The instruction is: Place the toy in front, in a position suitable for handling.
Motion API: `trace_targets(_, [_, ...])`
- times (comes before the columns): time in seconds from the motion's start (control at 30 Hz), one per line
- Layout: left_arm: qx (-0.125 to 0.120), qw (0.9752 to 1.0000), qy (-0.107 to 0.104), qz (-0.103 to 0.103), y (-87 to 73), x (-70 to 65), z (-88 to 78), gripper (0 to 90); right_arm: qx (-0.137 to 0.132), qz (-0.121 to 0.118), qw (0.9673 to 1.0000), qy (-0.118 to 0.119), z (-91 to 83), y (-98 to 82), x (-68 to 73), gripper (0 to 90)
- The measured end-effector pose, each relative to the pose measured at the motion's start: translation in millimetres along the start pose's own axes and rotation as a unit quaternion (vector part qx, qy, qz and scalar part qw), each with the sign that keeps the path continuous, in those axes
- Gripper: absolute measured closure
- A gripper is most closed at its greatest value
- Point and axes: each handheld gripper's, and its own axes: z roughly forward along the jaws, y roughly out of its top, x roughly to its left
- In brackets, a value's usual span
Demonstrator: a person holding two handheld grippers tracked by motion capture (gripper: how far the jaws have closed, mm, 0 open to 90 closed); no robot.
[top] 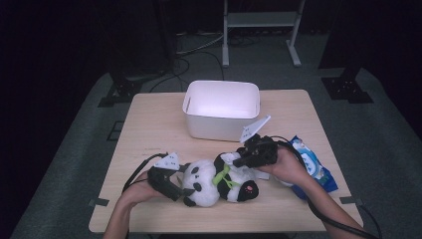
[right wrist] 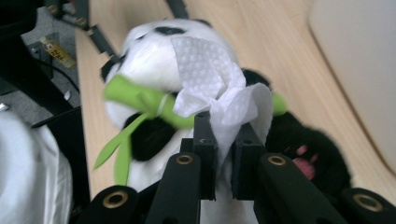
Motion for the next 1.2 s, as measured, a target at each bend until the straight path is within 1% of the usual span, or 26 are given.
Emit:
trace_targets(0.07, [0.0, 1.0, 0.0, 0.001, 0.0, -0.1, 0.1, 14.0, 0.005, -0.001, 1.0, -0.007, 4.4, 4.9, -4.8, 82.3])
trace_targets(0.1, [0.0, 1.0, 0.0, 0.001, 0.0, 0.0, 0.1, 14.0, 0.009, 0.002, 0.9999, -0.007, 8.0, 8.1, -6.6, 82.3])
trace_targets(0.17, [0.0, 1.0, 0.001, 0.003, 0.3, -0.4, 0.1, 14.3, 0.012, -0.001, 0.9999, -0.005, 14.3, 13.5, -8.1, 82.3])
trace_targets(0.27, [0.002, 1.0, 0.001, 0.006, 0.9, -1.1, 0.1, 14.4, 0.015, -0.004, 0.9999, 0.001, 23.0, 22.3, -6.1, 82.3])
trace_targets(0.3, [0.002, 1.0, 0.0, 0.007, 0.9, -1.0, 0.1, 14.4, 0.019, -0.008, 0.9998, 0.0, 26.2, 25.7, -4.6, 82.3])
trace_targets(0.47, [0.002, 1.0, 0.0, 0.008, 0.9, -1.0, -0.1, 14.3, 0.027, -0.024, 0.9992, 0.015, 38.6, 39.8, 1.1, 82.3])
trace_targets(0.6, [-0.002, 1.0, 0.0, 0.005, -0.2, -0.9, 0.1, 14.4, 0.038, -0.024, 0.9988, 0.02, 45.2, 39.8, 2.7, 82.2])
trace_targets(0.67, [-0.002, 1.0, 0.0, 0.005, -0.1, -0.8, 0.0, 14.3, 0.032, -0.022, 0.9991, 0.018, 40.3, 38.0, 1.0, 82.2])
trace_targets(0.8, [-0.002, 1.0, -0.001, 0.004, -0.3, -0.3, 0.1, 14.3, 0.017, -0.014, 0.9998, 0.001, 23.8, 33.9, -3.6, 82.2])
trace_targets(0.83, [-0.002, 1.0, -0.001, 0.004, -0.4, -0.2, -0.1, 14.3, 0.013, -0.009, 0.9999, -0.002, 19.4, 32.3, -5.2, 82.2])
trace_targets(0.87, [-0.002, 1.0, -0.001, 0.003, -0.4, -0.3, 0.0, 14.3, 0.008, -0.01, 0.9999, -0.006, 14.9, 30.2, -8.1, 82.2])
trace_targets(0.9, [-0.002, 1.0, -0.001, 0.003, -0.4, -0.3, -0.1, 14.3, 0.007, -0.004, 0.9999, -0.011, 10.3, 27.9, -10.0, 82.0])
trace_targets(0.93, [-0.002, 1.0, -0.002, 0.003, -0.4, -0.1, -0.1, 14.3, 0.004, -0.004, 0.9999, -0.016, 5.8, 25.3, -12.8, 82.1])
trace_targets(1.0, [-0.002, 1.0, -0.002, 0.001, -0.6, 0.2, -0.1, 14.3, -0.003, 0.008, 0.9996, -0.026, -5.4, 18.2, -18.0, 82.0])
trace_targets(1.07, [-0.003, 1.0, -0.002, 0.001, -0.8, 0.4, -0.2, 14.3, -0.006, 0.014, 0.9994, -0.032, -11.6, 13.0, -20.9, 82.0])
trace_targets(1.1, [-0.003, 1.0, -0.002, 0.001, -0.7, 0.4, -0.3, 14.3, -0.003, 0.017, 0.9992, -0.037, -14.4, 10.1, -22.0, 82.0])
trace_targets(1.2, [-0.001, 1.0, -0.002, 0.001, -0.6, 0.2, -1.5, 14.3, -0.003, 0.027, 0.9988, -0.041, -19.3, 1.9, -24.9, 82.0])
